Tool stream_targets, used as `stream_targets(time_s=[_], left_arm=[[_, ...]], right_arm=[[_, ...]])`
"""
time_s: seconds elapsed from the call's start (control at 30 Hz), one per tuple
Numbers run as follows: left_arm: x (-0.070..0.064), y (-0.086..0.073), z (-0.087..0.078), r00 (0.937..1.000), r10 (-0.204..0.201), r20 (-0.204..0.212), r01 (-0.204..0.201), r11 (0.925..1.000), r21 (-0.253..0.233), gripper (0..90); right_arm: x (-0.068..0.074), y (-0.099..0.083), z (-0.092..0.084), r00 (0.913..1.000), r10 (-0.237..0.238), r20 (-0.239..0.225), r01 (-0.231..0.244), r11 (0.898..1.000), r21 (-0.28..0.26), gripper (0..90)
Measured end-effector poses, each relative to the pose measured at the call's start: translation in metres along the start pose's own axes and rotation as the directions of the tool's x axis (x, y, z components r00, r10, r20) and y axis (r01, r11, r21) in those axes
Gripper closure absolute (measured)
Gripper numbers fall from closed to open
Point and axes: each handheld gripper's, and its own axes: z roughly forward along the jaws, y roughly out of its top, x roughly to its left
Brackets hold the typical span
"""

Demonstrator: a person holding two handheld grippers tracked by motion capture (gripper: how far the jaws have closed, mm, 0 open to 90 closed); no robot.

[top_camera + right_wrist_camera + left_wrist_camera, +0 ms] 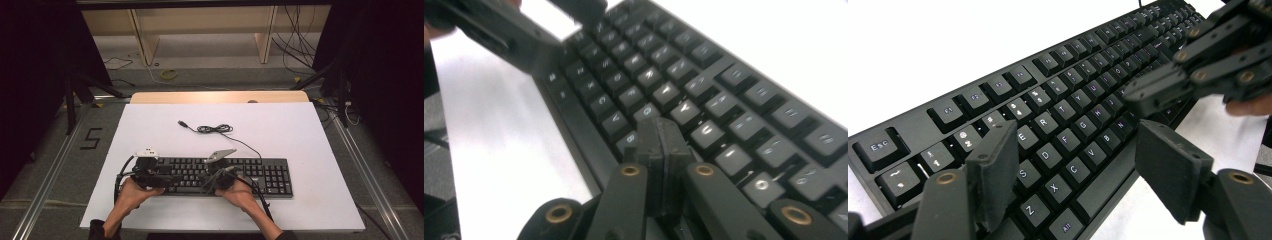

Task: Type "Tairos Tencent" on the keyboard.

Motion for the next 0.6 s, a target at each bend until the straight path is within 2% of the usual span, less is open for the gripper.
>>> stream_targets(time_s=[0.17, 0.37, 0.43, 0.6], left_arm=[[-0.001, 0.000, 0.001, 0.9999, 0.013, -0.001, -0.013, 0.9998, 0.012, 35.4], [-0.002, 0.000, 0.001, 0.9998, 0.021, 0.003, -0.021, 0.9996, 0.017, 36.3], [-0.002, 0.000, 0.001, 0.9997, 0.024, 0.007, -0.024, 0.9994, 0.024, 38.8], [-0.003, 0.001, 0.001, 0.9994, 0.032, 0.011, -0.032, 0.9987, 0.040, 46.7]], right_arm=[[-0.003, 0.001, -0.008, 0.9996, 0.023, -0.014, -0.023, 0.999, -0.035, 82.9], [-0.005, 0.000, -0.013, 0.9994, 0.035, -0.008, -0.035, 0.998, -0.052, 64.1], [-0.006, 0.000, -0.016, 0.9991, 0.043, -0.004, -0.043, 0.997, -0.058, 56.1], [-0.010, -0.002, -0.026, 0.9984, 0.056, 0.009, -0.055, 0.994, -0.092, 47.7]])
